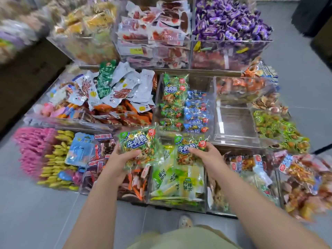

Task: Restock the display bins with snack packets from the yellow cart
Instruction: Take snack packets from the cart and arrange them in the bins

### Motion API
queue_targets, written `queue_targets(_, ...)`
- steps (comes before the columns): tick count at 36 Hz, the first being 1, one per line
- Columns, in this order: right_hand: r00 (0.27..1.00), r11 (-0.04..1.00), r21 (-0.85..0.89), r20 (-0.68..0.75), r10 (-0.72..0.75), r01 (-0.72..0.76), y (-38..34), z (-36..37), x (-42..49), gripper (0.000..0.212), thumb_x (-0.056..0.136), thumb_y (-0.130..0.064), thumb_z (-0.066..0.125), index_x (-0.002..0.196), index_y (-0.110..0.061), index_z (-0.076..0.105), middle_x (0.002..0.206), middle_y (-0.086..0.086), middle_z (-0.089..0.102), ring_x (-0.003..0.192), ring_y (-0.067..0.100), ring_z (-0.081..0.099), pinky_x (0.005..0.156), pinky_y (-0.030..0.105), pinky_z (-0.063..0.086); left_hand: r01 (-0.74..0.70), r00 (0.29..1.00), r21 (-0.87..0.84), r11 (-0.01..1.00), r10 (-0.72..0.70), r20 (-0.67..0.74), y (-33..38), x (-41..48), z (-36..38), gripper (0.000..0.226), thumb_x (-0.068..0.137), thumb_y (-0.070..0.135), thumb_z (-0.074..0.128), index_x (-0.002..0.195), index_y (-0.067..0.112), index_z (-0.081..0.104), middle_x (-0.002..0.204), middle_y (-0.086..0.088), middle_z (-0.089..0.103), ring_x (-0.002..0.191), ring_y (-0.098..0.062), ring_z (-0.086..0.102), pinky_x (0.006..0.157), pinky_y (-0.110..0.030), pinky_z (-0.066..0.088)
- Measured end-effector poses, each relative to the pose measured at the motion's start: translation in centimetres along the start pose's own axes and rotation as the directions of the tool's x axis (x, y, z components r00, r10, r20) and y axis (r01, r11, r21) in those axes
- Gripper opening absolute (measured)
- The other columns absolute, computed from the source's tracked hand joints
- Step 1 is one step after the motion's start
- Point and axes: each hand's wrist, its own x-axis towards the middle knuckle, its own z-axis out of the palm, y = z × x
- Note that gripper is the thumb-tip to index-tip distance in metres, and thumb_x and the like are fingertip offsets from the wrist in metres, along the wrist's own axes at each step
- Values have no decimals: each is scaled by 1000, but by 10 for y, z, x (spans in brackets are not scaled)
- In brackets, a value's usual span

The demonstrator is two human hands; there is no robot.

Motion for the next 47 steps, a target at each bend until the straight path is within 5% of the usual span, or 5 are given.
queue_targets(7,999,1000,26,-45,-16,17,-31,17,35,104,62,-50,82,146,-19,30,147,6,39,129,27,44,105,43,38,-46,997,11,999,45,56,41,32,3,67,52,20,79,112,27,51,107,-2,66,86,-17,69,65,-37,55)
queue_targets(15,985,998,31,-165,-53,59,-68,44,72,101,62,-50,82,144,-17,34,144,5,44,127,26,46,106,46,38,-120,984,108,987,103,148,107,81,-5,125,43,30,86,150,16,23,147,-12,40,128,-27,45,108,-57,31)
queue_targets(27,956,986,-96,-250,-154,134,-115,81,141,42,80,-37,72,110,-20,47,111,-2,59,97,15,56,80,28,38,-209,951,161,964,163,262,162,136,8,131,27,47,89,143,17,36,143,-11,47,129,-30,46,106,-55,32)
queue_targets(36,977,921,-386,-170,-129,55,-108,86,178,72,95,-49,43,148,-12,13,155,10,12,142,28,15,113,44,19,-188,949,140,972,143,280,166,158,25,137,27,46,91,147,22,30,149,-11,39,132,-32,42,103,-60,37)
queue_targets(47,959,887,-415,-101,-265,202,-99,80,197,121,64,-27,86,150,-26,0,154,1,21,140,20,23,112,37,21,-132,975,265,955,77,209,150,176,32,136,25,52,88,146,24,32,146,-10,42,127,-31,48,74,-40,49)
